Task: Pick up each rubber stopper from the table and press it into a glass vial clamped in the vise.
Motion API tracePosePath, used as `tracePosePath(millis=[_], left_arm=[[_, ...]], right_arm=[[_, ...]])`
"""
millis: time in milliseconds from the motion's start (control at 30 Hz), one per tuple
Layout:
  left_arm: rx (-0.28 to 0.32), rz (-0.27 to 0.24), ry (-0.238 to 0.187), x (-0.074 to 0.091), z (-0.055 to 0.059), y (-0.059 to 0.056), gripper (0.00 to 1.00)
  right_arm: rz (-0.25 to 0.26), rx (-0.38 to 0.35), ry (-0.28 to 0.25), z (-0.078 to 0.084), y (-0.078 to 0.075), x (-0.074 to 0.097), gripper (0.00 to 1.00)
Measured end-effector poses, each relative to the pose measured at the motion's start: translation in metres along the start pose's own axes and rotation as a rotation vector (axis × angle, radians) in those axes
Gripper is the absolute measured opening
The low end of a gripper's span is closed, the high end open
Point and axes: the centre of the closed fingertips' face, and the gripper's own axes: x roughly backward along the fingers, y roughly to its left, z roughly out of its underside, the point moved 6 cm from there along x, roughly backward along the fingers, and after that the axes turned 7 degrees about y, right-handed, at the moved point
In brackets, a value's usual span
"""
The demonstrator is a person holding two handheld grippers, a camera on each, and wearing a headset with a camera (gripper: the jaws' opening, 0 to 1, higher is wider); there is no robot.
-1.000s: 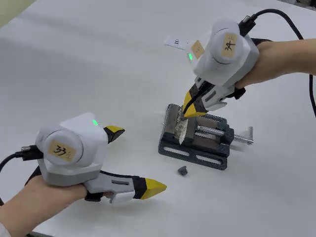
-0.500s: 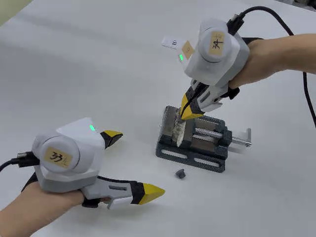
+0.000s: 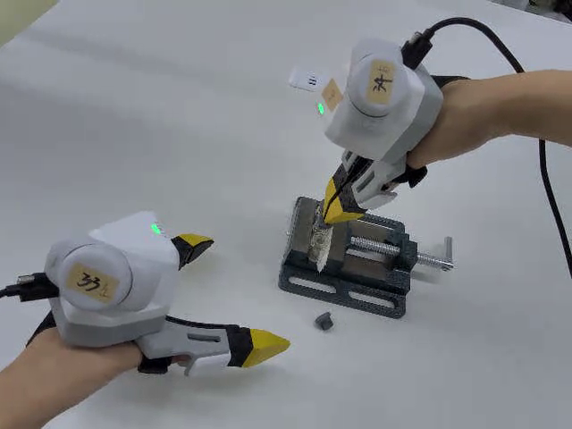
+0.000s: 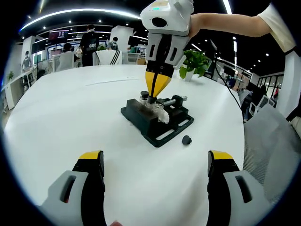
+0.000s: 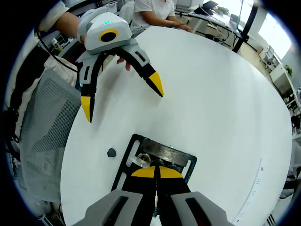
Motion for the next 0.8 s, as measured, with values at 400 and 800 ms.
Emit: tracePosePath(millis=[400,800], left_arm=[[0.012,0.003,0.002,-0.005,0.0,0.002,0.9],[-0.001,0.004,-0.005,-0.006,-0.006,0.003,0.9]], right_arm=[[-0.024,0.007,0.092,-0.007,0.002,-0.003,0.0],[0.003,-0.017,0.101,-0.008,0.003,-0.001,0.0]])
